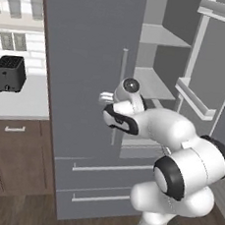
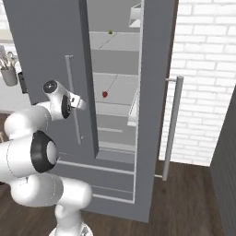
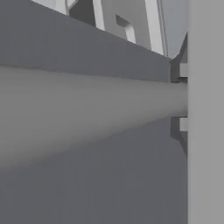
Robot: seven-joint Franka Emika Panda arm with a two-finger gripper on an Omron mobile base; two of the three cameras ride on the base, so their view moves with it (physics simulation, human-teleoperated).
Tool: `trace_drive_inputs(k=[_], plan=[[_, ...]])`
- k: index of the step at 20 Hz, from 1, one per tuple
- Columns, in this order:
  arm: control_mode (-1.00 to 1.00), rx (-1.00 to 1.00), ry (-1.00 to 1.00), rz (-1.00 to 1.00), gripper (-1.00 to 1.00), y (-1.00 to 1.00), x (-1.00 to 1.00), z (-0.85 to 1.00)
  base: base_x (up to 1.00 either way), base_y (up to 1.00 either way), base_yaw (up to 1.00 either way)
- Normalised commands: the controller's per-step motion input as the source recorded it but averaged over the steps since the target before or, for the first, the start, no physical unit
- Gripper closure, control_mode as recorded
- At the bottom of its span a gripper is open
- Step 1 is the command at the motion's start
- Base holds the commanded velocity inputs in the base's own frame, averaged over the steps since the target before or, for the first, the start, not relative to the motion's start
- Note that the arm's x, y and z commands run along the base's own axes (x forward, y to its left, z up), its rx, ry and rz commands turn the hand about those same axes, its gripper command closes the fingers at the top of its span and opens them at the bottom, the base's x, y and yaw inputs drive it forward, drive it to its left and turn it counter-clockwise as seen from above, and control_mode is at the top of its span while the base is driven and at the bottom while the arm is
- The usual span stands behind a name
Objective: Take the strawberry from the fridge and place it on top of the pancake, located on the dining counter.
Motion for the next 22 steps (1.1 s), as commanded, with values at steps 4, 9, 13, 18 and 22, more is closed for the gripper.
trace_drive_inputs(k=[4,9,13,18,22], plan=[[-1.00,0.00,0.19,0.00,1.00,0.54,-1.00,-0.03,0.00,0.00,0.00],[-1.00,0.00,0.22,0.00,1.00,0.74,-1.00,-0.11,0.00,0.00,0.00],[-1.00,0.00,0.22,-0.02,-1.00,0.45,-1.00,-0.02,0.00,0.00,0.00],[-1.00,0.09,0.02,-0.08,-1.00,-0.61,-0.98,0.27,0.00,0.00,0.00],[-1.00,0.19,-0.01,-0.05,-1.00,-1.00,-0.36,0.38,0.00,0.00,0.00]])
